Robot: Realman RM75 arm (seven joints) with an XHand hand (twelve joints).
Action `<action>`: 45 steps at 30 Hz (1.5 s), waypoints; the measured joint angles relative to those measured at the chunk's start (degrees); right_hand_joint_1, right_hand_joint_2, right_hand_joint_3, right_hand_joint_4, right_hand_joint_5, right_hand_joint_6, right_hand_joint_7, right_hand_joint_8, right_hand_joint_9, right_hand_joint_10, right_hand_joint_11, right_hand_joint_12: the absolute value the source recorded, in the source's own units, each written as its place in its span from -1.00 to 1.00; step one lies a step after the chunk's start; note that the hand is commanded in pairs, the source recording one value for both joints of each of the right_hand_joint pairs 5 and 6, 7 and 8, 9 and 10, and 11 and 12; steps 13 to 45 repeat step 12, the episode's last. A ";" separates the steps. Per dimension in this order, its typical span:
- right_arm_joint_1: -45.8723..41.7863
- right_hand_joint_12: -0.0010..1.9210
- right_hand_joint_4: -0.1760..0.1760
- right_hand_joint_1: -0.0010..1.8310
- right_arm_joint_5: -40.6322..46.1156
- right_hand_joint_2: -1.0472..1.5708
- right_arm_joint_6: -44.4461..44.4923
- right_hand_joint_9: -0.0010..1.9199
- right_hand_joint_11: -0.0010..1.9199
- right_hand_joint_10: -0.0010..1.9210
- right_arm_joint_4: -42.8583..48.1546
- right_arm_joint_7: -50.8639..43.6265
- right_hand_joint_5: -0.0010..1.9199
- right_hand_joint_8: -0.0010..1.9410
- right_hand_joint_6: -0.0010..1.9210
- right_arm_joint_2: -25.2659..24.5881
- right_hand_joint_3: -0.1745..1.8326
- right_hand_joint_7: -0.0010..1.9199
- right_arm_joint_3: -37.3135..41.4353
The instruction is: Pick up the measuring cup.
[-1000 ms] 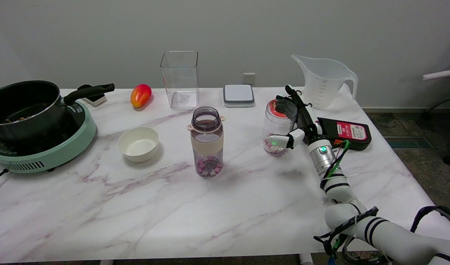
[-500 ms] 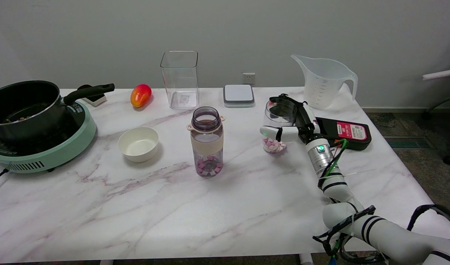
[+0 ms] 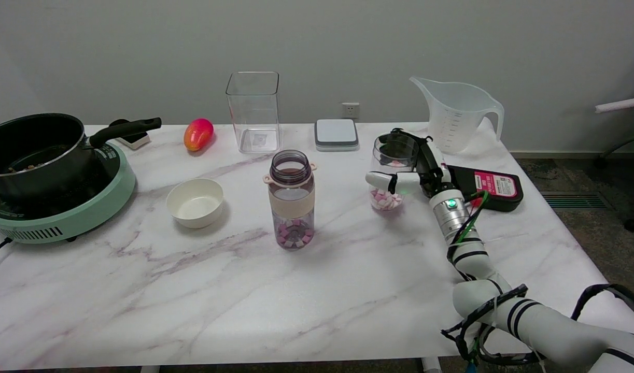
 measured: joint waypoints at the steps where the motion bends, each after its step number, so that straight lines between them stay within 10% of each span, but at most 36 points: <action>1: 0.12 0.05 0.00 0.58 -0.01 0.26 -0.12 0.26 0.05 0.26 0.32 -0.16 0.23 0.31 0.22 0.14 -0.06 0.32 0.05; 45: 1.32 0.20 0.00 0.61 -0.52 0.39 -3.90 0.39 0.20 0.39 6.38 -2.43 0.48 0.45 0.48 2.70 -0.10 0.47 0.65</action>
